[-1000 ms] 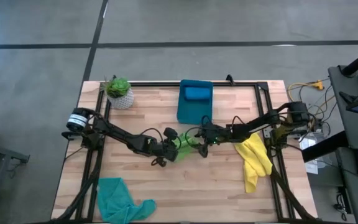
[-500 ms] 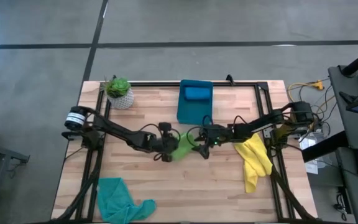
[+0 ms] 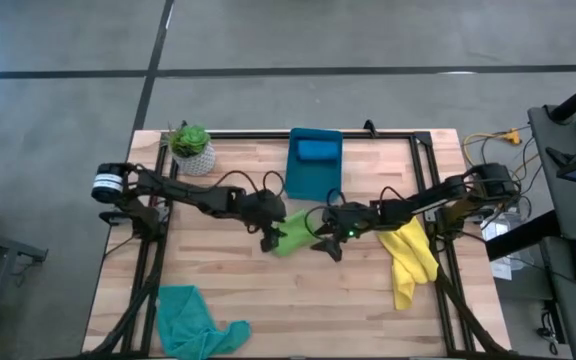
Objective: Fold microfiber towels
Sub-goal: Put the green microfiber cloth into the blue bin
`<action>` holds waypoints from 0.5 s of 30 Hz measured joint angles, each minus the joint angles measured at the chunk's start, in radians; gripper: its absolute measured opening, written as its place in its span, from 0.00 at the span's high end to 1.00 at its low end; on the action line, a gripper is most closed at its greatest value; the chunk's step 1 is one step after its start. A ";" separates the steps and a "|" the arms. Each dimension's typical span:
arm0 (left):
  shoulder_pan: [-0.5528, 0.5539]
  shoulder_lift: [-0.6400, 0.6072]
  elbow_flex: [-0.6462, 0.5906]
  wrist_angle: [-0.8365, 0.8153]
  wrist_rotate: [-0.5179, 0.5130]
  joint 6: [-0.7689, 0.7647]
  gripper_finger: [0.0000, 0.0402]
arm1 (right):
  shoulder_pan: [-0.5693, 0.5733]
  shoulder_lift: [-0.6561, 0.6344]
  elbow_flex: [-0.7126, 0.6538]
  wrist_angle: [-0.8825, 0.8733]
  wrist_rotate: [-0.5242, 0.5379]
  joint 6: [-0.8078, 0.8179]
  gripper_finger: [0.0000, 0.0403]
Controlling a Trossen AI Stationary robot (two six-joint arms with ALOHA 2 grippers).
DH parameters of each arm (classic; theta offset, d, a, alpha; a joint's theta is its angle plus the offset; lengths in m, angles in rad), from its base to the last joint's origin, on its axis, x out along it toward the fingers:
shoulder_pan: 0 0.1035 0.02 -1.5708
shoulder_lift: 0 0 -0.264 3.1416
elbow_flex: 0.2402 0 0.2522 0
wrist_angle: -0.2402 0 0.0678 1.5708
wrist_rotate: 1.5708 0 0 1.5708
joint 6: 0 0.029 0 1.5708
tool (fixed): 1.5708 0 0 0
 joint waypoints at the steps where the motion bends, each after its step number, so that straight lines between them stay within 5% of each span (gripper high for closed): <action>1: 0.003 0.005 0.000 -0.010 0.001 -0.007 0.50 | 0.011 0.000 0.000 0.017 -0.001 -0.015 0.32; 4: 0.008 0.034 -0.002 -0.050 -0.057 -0.040 0.52 | 0.043 0.006 0.000 0.042 -0.005 0.060 0.33; 8: 0.014 0.064 -0.004 -0.131 -0.149 -0.172 0.56 | 0.052 0.029 -0.005 0.039 -0.007 0.442 0.33; 15: 0.005 0.121 -0.012 -0.141 -0.095 -0.385 0.64 | 0.063 0.058 -0.006 0.047 0.116 0.924 0.33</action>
